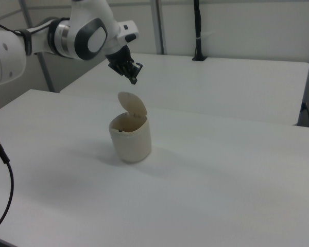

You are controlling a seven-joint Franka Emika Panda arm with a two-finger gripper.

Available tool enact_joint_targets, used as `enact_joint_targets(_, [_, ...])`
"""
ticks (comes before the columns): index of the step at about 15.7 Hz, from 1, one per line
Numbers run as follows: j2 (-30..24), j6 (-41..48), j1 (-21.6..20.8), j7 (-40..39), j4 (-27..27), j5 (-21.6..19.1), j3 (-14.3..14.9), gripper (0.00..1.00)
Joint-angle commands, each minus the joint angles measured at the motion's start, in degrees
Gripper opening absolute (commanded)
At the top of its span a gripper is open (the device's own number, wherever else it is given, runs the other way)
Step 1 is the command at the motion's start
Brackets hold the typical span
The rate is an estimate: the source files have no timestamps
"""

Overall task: Close the trash bin
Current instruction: 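Lower the gripper onto the open lid, pushing it shut over the bin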

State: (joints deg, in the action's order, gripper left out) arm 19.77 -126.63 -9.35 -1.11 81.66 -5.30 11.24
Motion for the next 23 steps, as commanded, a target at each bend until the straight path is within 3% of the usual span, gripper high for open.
enact_joint_targets(1, [2.3,-0.8,-1.4,1.6,-1.9,0.0,0.3,0.0])
enact_joint_targets(11, [-2.5,17.7,-1.7,-4.2,4.2,1.2,0.3,0.0])
enact_joint_targets(23, [1.4,14.4,-1.6,-4.6,9.1,2.8,0.4,0.0])
